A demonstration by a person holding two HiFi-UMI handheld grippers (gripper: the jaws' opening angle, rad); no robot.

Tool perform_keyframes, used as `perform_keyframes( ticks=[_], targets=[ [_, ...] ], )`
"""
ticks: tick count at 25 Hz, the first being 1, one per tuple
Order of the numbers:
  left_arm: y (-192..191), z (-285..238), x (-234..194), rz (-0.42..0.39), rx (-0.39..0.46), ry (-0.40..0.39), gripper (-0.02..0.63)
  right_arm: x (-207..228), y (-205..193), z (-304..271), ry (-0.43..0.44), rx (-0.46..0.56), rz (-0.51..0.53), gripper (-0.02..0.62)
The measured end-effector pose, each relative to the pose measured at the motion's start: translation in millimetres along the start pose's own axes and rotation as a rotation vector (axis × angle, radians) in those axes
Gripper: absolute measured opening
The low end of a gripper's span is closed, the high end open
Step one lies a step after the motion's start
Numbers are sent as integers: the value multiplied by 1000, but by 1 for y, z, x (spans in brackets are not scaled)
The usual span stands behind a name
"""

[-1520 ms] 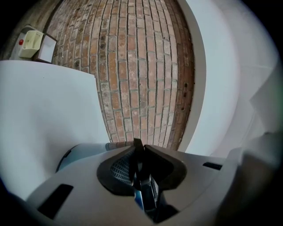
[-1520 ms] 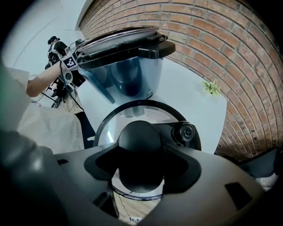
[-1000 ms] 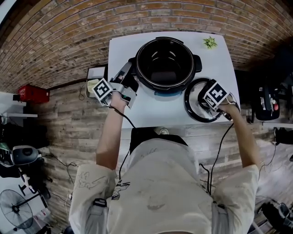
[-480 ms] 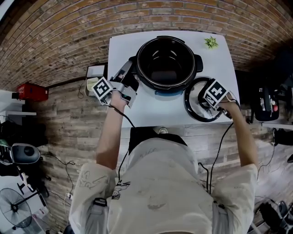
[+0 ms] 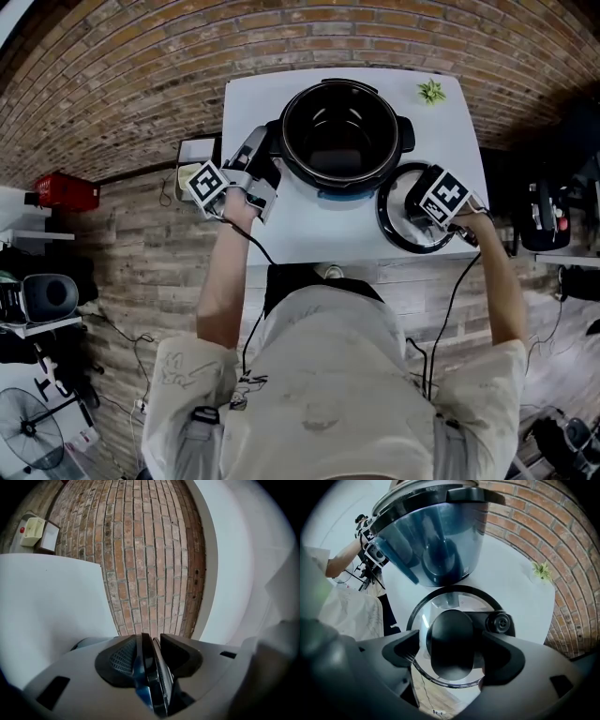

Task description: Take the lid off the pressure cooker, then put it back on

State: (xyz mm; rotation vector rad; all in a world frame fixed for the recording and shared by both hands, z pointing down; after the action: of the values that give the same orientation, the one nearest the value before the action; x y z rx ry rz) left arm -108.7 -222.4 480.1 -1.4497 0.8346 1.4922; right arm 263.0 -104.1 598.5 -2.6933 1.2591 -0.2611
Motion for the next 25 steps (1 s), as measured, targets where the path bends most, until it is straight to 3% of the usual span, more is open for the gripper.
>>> perform_keyframes(
  ticks=[9,15,25],
  targets=[
    [7,10,3,0,45,3,187,4,15,35,-48,124,3,423],
    [24,28,4,31,119,-4,195,-9,27,60,-8,246,-7,423],
    [23,43,2,31,137,13,195,-18,27,61,-14,242,32,423]
  ],
)
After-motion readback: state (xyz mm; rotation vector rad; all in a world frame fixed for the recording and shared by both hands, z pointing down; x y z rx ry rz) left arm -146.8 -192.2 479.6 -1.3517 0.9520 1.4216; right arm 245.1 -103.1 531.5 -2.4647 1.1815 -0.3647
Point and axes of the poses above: the fingertips, and each gripper's own axes: z backward along the fingers, x to its right, y out of its top, the point moved 1 cm from there along z, backward along the fingers, and after that the axes turned 7 degrees about x, right-handed, at the moved point
